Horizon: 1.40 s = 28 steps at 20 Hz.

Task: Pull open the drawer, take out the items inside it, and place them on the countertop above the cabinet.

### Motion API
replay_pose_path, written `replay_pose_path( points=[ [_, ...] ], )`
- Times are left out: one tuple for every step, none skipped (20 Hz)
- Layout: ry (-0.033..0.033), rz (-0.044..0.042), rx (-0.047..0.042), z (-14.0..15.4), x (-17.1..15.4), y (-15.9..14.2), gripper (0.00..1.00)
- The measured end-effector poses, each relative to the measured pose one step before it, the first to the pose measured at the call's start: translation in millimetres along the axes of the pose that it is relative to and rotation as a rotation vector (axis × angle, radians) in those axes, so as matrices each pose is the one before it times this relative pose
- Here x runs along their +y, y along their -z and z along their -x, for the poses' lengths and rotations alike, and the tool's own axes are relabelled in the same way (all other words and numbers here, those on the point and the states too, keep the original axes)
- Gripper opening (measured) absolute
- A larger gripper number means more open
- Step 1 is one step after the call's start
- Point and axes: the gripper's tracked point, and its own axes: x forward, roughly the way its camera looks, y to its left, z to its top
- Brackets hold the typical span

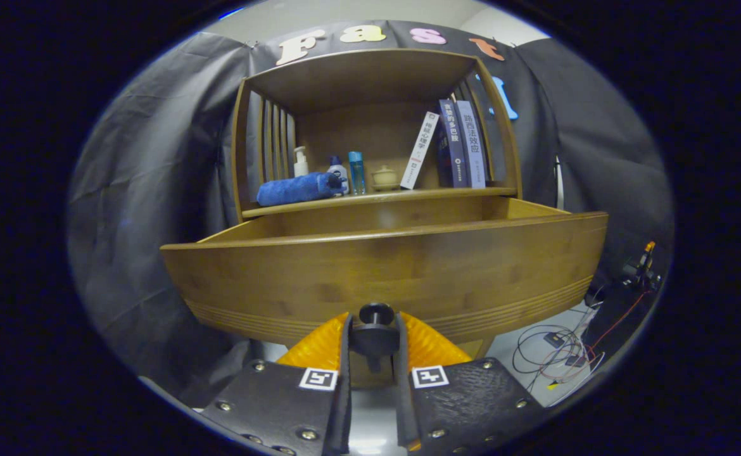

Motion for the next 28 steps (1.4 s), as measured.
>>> replay_pose_path(
  points=[
    [-0.00948, 0.01597, 0.01633, -0.1, -1.07, 2.46, 0.28],
    [-0.01348, -0.00836, 0.02141, 0.08, -0.92, 1.28, 0.28],
    [-0.00948, -0.02743, 0.01666, 1.28, 1.51, 1.26, 0.33],
    [0.01592, -0.02458, -0.02828, 9.12, -4.48, -10.3, 0.37],
    [0.00546, -0.009, -0.02904, 1.59, -1.67, -10.6, 0.53],
    [0.01538, 0.00416, -0.0135, 3.1, -2.82, -7.5, 0.69],
    [-0.0035, 0.01842, -0.00571, 5.86, 0.31, -7.23, 0.85],
    [0.00508, 0.02424, -0.00433, 3.72, -0.6, -7.94, 1.0],
    [0.01424, 0.02063, -0.00451, 3.36, -1.93, -8.48, 1.0],
    [0.0079, 0.01491, -0.00569, 1.86, -0.35, -9.67, 1.0],
    [0.01656, 0.00705, -0.00418, 0.27, -2.61, -10.05, 1.0],
    [0.00454, -0.00072, -0.01381, -1.7, -0.74, -12.44, 1.0],
    [-0.00548, -0.00464, -0.008, -1.05, 2.93, -10.7, 1.0],
    [-0.00784, -0.00974, -0.0066, -2.45, 2.37, -11.73, 1.0],
    [-0.00347, -0.00625, -0.01532, -3.67, 1.54, -12.06, 1.0],
    [0.00522, 0.0018, -0.00621, -6.77, -0.49, -10.88, 1.0],
    [0.00466, 0.00514, 0.00001, -9.06, -1.84, -7.58, 1.0],
    [0.00367, 0.00691, 0.00983, -9.6, 0.45, -5.81, 1.0],
    [0.0037, 0.00613, 0.01875, -7.37, 0.53, -1.78, 1.0],
    [-0.00128, 0.00131, 0.0159, -8.25, 2.96, -2.24, 1.0],
    [-0.00548, -0.00138, 0.02071, -9.08, 4.55, -0.57, 1.0],
    [-0.01057, -0.0002, 0.02853, -13.41, 3.81, 2.55, 1.0],
    [-0.02156, 0.00794, 0.04114, -11.75, 6.63, 5.13, 1.0],
    [-0.01106, 0.01356, 0.03995, -10.28, 5.13, 5.59, 1.0],
    [-0.00546, 0.02792, 0.04001, -9.69, 2.43, 4.88, 1.0],
    [0.00225, 0.02744, 0.03471, -9.95, 1.92, 5.17, 1.0],
    [0.00658, 0.03029, 0.04285, -8.6, -0.61, 5.81, 1.0],
    [0.00274, 0.02779, 0.0482, -7.4, 3.13, 8.32, 1.0]
  ],
)
